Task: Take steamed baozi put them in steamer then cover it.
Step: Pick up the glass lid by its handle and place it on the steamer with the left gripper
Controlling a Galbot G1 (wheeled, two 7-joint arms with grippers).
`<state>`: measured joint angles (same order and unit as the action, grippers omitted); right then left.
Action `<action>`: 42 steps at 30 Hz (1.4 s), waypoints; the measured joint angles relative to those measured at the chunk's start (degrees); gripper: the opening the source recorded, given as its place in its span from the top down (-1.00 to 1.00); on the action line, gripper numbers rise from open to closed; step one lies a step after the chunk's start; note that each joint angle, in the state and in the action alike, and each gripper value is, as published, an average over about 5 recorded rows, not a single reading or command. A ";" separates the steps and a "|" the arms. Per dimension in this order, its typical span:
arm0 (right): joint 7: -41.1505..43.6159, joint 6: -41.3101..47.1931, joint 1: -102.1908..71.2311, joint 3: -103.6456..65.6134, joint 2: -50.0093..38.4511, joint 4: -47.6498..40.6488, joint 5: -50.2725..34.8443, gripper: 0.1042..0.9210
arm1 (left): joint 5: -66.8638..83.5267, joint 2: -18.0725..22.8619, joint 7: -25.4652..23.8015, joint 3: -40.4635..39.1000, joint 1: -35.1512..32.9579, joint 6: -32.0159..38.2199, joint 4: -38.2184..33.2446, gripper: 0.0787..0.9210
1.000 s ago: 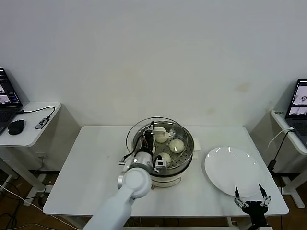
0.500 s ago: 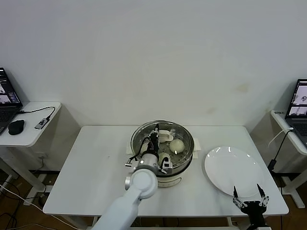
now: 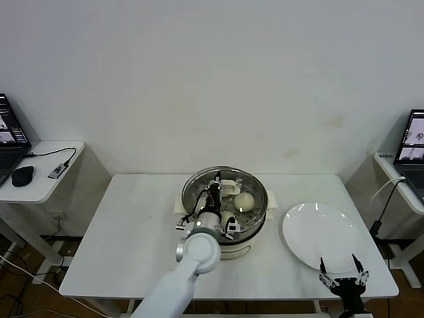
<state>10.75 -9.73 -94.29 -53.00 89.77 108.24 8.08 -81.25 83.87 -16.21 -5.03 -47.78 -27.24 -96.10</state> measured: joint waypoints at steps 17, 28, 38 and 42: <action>0.00 -0.09 -0.18 0.32 0.07 -0.15 0.30 -0.76 | -0.28 0.73 0.55 0.29 -0.46 0.18 0.82 0.83; 0.05 -0.10 -0.21 0.53 0.07 -0.14 0.63 -0.76 | 0.96 1.01 0.93 0.53 -1.16 -0.44 -0.14 0.60; 0.09 -0.10 -0.44 0.82 0.18 -0.09 1.17 -0.76 | 2.71 -0.08 2.17 0.28 -2.92 -0.59 -3.63 -0.08; 0.09 -0.11 -0.59 0.92 0.24 -0.02 1.35 -0.76 | 3.95 -1.07 2.87 0.49 -4.40 -0.67 -6.43 -0.35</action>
<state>10.84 -9.83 -94.88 -52.08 90.00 108.21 9.43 -77.30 82.80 -13.34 -4.54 -52.18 -27.91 -102.53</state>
